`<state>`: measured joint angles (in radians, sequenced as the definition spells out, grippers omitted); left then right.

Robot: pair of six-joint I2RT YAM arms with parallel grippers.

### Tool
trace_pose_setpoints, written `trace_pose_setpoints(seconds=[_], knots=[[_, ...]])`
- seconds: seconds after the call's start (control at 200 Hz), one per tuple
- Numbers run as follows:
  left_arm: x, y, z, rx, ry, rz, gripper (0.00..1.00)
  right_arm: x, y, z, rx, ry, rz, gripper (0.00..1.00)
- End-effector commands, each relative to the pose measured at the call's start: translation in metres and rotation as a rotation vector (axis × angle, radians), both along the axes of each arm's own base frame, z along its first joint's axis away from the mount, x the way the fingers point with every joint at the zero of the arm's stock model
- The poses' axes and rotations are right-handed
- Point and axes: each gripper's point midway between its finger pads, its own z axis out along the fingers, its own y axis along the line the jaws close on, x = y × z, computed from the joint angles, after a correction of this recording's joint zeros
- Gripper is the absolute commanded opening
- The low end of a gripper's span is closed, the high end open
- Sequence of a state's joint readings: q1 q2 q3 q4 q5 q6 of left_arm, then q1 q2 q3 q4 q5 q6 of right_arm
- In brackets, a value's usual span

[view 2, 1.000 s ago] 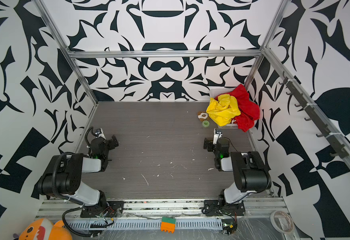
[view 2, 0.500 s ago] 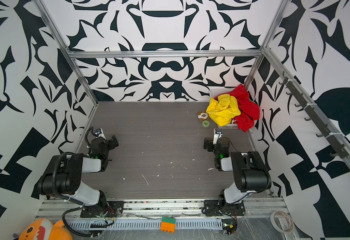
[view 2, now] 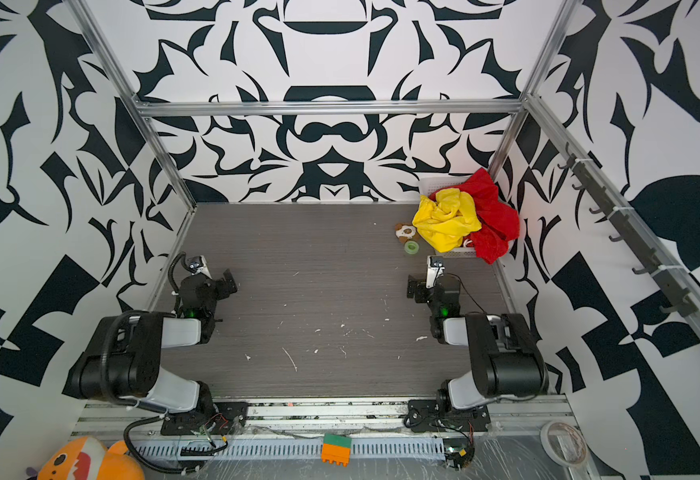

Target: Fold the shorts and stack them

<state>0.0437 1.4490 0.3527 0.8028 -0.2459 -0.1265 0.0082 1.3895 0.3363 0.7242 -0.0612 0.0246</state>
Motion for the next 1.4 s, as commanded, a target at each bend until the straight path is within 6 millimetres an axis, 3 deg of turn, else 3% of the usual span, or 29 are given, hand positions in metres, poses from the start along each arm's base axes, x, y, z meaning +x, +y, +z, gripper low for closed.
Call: trace_pose_setpoints(seconds=[0.0, 0.03, 0.15, 0.215, 0.295, 0.485, 0.51, 0.66, 0.72, 0.795, 1.015, 1.07, 1.11, 1.185, 1.23, 1.345, 1.39], knots=[[0.005, -0.01, 0.046, -0.007, -0.023, -0.041, 1.0, -0.007, 0.007, 0.05, 0.05, 0.033, 0.018, 1.0], [0.005, -0.014, 0.065, -0.042, -0.045, -0.049, 1.0, -0.012, 0.007, 0.061, 0.066, 0.058, 0.007, 1.0], [0.007, -0.038, 0.104, -0.18, -0.052, -0.141, 0.94, -0.023, -0.001, 0.109, 0.096, 0.067, -0.056, 1.0], [0.011, -0.053, 0.119, -0.258, -0.054, -0.193, 0.92, -0.021, -0.008, 0.128, 0.101, 0.07, -0.106, 1.0], [0.019, -0.07, 0.129, -0.321, -0.044, -0.256, 0.91, -0.011, -0.013, 0.139, 0.105, 0.126, -0.148, 1.0], [0.033, -0.104, 0.131, -0.376, -0.005, -0.348, 0.91, 0.049, -0.031, 0.135, 0.069, 0.294, -0.264, 1.0], [0.038, -0.107, 0.118, -0.383, 0.028, -0.351, 0.91, 0.059, -0.032, 0.135, 0.064, 0.302, -0.271, 1.0], [0.044, -0.117, 0.105, -0.423, 0.06, -0.38, 0.91, 0.113, -0.037, 0.134, 0.028, 0.338, -0.292, 1.0], [0.045, -0.119, 0.101, -0.432, 0.067, -0.387, 0.91, 0.122, -0.059, 0.13, -0.042, 0.372, -0.418, 1.0], [0.046, -0.12, 0.097, -0.436, 0.075, -0.381, 0.92, 0.137, -0.071, 0.128, -0.083, 0.382, -0.479, 1.0], [0.048, -0.115, 0.093, -0.428, 0.069, -0.357, 0.92, 0.164, -0.082, 0.101, -0.156, 0.459, -0.525, 0.98], [0.048, -0.113, 0.092, -0.424, 0.066, -0.341, 0.92, 0.165, -0.081, 0.094, -0.158, 0.48, -0.519, 0.89], [0.048, -0.11, 0.092, -0.424, 0.056, -0.327, 0.92, 0.167, -0.079, 0.092, -0.15, 0.487, -0.506, 0.76], [0.047, -0.107, 0.095, -0.42, 0.04, -0.312, 0.92, 0.17, -0.074, 0.097, -0.132, 0.462, -0.481, 0.36], [0.046, -0.106, 0.096, -0.418, 0.038, -0.308, 0.92, 0.17, -0.073, 0.107, -0.122, 0.429, -0.471, 0.19], [0.044, -0.106, 0.101, -0.413, 0.034, -0.309, 0.91, 0.169, -0.071, 0.15, -0.096, 0.292, -0.456, 0.02], [0.043, -0.107, 0.103, -0.413, 0.032, -0.313, 0.91, 0.167, -0.071, 0.17, -0.09, 0.232, -0.453, 0.0]])
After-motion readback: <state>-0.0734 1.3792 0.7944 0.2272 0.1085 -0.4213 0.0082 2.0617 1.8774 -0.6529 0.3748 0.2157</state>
